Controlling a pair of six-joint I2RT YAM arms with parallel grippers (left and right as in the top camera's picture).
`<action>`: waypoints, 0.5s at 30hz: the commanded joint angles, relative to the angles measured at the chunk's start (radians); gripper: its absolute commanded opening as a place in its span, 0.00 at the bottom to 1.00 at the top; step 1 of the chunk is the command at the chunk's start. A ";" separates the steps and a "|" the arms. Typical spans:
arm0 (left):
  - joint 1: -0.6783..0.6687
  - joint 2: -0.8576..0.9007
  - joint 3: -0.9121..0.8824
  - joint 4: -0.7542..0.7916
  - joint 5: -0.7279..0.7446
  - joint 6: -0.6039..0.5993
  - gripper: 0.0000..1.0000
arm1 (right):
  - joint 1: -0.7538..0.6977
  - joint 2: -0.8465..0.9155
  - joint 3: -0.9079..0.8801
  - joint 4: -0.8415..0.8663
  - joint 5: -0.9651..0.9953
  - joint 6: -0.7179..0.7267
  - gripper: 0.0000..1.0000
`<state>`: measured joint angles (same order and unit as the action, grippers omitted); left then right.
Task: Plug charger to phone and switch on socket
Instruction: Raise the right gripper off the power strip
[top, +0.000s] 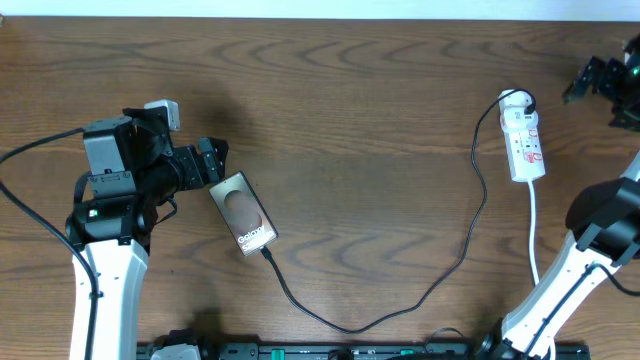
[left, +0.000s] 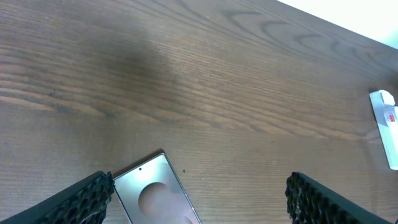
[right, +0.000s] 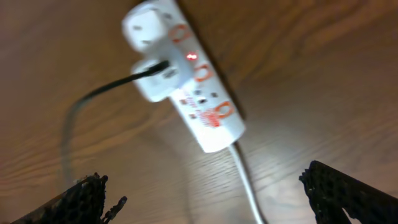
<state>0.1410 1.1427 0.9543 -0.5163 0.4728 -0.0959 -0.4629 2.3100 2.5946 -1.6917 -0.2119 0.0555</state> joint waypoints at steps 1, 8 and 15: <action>0.003 -0.006 0.015 0.002 0.013 0.017 0.90 | 0.026 -0.116 0.031 0.004 -0.064 0.047 0.99; 0.003 -0.006 0.015 0.002 0.013 0.017 0.91 | 0.053 -0.275 0.030 -0.006 -0.069 0.064 0.99; 0.003 -0.006 0.015 0.002 0.013 0.017 0.91 | 0.064 -0.352 0.030 -0.006 -0.068 0.063 0.99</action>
<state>0.1410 1.1427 0.9543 -0.5163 0.4728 -0.0959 -0.4053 1.9762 2.6106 -1.6947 -0.2703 0.1036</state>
